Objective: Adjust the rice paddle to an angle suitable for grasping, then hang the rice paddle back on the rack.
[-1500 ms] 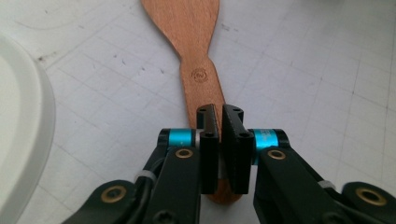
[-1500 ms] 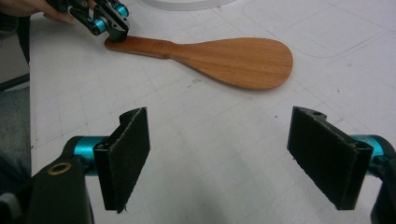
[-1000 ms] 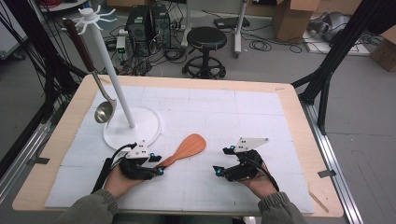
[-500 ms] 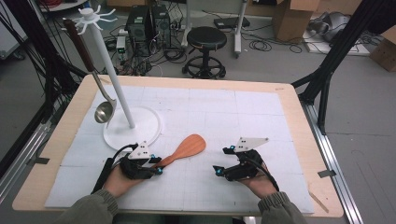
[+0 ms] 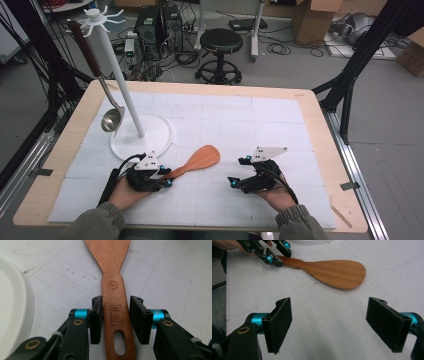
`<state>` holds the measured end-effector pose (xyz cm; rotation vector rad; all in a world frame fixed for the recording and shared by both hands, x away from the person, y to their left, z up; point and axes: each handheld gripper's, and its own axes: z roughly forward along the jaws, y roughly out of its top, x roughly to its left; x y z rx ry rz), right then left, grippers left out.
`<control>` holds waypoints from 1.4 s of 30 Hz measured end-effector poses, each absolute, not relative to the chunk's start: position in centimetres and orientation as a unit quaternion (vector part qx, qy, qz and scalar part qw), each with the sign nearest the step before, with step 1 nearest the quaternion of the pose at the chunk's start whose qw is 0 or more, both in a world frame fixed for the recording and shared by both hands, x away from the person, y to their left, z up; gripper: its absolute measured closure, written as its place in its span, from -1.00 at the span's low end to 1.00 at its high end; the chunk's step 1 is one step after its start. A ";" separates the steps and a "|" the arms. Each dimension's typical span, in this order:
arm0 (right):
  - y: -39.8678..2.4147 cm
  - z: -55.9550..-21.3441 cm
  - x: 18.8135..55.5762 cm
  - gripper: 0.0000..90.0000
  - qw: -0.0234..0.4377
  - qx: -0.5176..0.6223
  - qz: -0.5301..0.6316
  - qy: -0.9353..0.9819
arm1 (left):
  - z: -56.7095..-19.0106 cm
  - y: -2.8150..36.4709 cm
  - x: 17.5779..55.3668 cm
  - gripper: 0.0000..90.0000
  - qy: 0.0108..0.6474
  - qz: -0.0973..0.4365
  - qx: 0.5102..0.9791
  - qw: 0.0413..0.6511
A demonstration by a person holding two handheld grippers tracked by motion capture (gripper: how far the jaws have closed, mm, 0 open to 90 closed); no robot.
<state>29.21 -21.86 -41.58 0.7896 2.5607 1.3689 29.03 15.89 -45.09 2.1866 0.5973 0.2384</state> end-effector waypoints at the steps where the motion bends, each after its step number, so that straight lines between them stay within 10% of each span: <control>1: -21.8 -41.6 29.2 -0.56 0.065 0.262 0.454 0.849 | -45.1 15.9 29.0 0.41 0.238 0.098 0.870 0.420; 42: -21.0 -41.7 29.1 -0.56 0.058 0.246 0.449 0.857 | -44.3 15.7 28.6 0.45 0.225 0.071 0.875 0.422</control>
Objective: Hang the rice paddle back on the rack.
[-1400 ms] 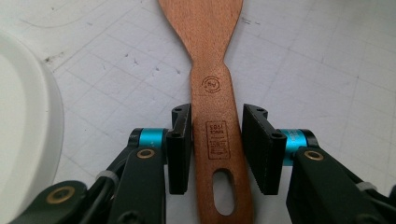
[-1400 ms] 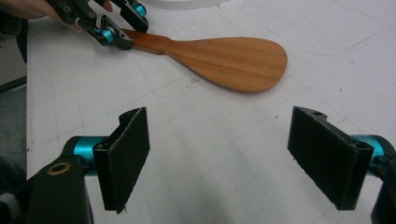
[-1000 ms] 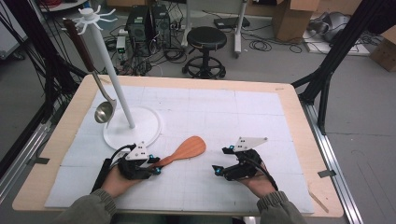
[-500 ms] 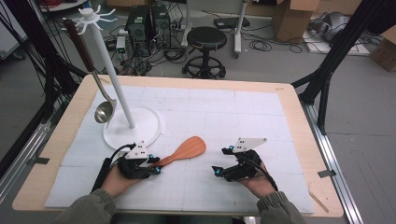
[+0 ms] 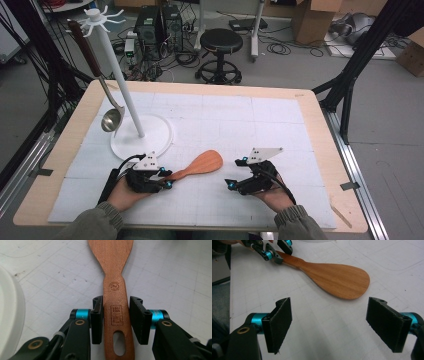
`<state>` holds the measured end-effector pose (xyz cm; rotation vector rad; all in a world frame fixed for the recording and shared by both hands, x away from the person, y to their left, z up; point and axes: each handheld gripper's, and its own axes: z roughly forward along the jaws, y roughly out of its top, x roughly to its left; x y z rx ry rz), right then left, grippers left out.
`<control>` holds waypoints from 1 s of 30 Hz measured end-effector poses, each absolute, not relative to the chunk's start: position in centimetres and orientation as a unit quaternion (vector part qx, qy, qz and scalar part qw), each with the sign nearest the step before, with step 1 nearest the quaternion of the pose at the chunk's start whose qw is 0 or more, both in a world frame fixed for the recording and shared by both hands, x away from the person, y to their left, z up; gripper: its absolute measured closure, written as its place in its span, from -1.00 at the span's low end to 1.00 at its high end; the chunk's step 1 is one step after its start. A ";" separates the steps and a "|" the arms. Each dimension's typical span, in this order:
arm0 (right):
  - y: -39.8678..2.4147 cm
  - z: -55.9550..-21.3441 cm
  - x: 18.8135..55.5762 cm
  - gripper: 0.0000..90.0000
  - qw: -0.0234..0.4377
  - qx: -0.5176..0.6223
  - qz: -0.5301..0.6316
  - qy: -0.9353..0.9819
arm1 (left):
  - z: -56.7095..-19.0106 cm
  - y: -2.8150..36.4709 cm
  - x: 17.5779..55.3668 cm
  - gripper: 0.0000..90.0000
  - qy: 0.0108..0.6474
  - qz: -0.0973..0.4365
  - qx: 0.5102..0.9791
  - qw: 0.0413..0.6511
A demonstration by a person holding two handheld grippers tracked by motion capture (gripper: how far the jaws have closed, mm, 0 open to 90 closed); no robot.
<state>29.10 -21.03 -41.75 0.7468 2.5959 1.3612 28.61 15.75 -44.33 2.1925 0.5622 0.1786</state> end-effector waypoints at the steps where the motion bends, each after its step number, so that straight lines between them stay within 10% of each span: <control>1: -21.0 -41.8 29.1 -0.56 0.058 0.243 0.450 0.857 | -44.3 15.7 28.5 0.45 0.224 0.068 0.875 0.424; 30: -13.5 -41.9 30.6 -0.56 -0.013 0.117 0.401 0.908 | -41.6 12.2 27.7 0.45 0.134 0.012 0.910 0.392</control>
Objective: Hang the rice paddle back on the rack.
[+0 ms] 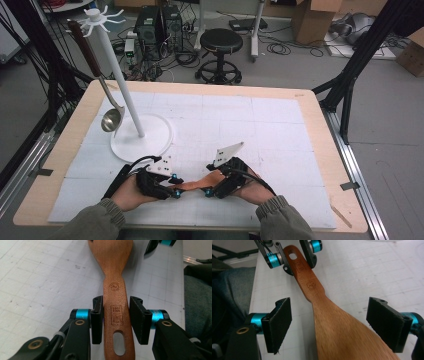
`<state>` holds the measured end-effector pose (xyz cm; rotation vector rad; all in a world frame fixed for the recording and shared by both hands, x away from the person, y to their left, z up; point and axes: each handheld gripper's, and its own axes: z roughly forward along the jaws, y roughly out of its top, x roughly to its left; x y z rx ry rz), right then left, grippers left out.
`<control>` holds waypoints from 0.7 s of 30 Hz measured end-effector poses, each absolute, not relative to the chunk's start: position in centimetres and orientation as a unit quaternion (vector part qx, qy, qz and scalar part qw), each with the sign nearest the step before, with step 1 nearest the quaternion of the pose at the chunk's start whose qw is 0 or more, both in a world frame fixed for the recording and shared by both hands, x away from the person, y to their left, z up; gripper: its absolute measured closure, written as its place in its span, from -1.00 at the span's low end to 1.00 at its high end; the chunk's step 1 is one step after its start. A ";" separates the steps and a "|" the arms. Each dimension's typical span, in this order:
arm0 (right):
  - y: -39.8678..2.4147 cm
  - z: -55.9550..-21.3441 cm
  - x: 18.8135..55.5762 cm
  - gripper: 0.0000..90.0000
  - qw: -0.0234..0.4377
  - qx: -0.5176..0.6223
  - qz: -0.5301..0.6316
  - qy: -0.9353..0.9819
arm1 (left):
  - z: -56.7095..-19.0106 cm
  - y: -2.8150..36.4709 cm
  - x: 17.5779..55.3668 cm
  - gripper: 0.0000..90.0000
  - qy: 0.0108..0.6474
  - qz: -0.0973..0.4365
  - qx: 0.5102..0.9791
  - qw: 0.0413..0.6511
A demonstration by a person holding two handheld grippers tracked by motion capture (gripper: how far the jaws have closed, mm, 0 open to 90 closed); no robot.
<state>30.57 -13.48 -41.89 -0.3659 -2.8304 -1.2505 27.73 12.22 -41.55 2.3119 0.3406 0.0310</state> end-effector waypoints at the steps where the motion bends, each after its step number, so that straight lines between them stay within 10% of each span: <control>1: -13.2 -42.0 30.6 -0.56 0.016 -0.115 -0.398 -0.910 | -41.4 12.1 27.7 0.45 0.131 0.013 0.912 0.390; 21: -10.6 -42.8 31.1 0.19 0.033 -0.045 -0.367 -0.929 | -40.2 11.7 28.1 0.45 0.116 0.014 0.915 0.387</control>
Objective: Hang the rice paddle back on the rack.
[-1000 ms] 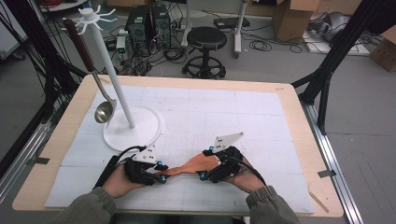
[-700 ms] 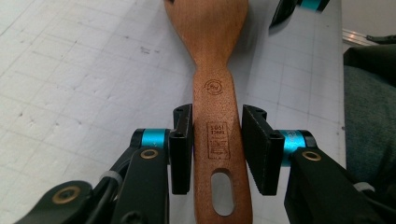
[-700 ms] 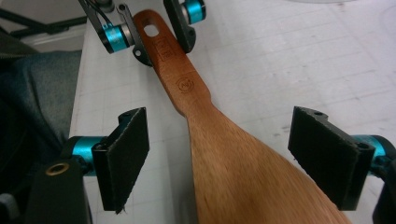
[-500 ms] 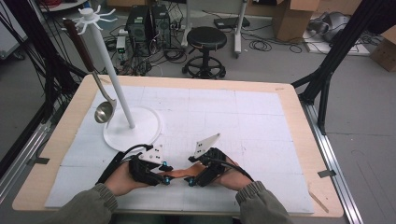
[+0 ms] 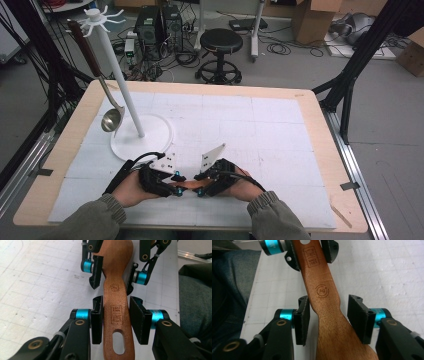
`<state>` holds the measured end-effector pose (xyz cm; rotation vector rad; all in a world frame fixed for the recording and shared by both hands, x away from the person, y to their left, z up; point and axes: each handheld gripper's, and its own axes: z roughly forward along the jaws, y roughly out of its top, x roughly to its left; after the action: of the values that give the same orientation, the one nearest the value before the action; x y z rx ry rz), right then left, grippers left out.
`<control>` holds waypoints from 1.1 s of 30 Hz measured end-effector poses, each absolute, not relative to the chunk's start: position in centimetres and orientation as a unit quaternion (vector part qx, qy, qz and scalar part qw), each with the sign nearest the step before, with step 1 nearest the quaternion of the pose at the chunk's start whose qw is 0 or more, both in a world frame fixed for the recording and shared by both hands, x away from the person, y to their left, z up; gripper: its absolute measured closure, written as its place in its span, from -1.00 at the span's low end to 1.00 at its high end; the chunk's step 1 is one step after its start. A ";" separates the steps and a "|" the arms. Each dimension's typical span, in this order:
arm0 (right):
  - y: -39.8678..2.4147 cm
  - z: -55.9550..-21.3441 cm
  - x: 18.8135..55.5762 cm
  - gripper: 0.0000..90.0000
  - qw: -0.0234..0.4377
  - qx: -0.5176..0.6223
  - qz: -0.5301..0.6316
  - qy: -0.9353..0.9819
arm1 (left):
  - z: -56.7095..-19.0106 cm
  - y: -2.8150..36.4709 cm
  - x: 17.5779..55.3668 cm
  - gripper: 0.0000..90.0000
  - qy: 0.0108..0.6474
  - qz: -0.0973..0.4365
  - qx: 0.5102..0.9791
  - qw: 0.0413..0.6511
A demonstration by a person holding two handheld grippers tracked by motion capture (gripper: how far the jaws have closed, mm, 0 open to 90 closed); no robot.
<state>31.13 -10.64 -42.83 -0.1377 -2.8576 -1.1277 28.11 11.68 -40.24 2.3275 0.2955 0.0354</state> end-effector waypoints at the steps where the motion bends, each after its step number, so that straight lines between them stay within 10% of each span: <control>1: -10.6 -42.8 31.1 0.20 0.034 -0.042 -0.366 -0.929 | -40.2 11.7 28.1 0.45 0.114 0.013 0.914 0.388; 18: -10.4 -42.3 30.3 0.45 0.031 0.013 -0.381 -0.924 | -39.7 12.5 28.2 0.40 0.109 -0.001 0.908 0.404; 33: -10.9 -41.8 30.5 0.45 0.009 -0.012 -0.404 -0.915 | -38.9 15.5 28.6 -0.06 0.165 0.018 0.885 0.435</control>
<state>30.51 -10.89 -41.76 -0.0367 -2.8569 -1.2616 28.61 15.47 -38.89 2.2042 0.4111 0.0446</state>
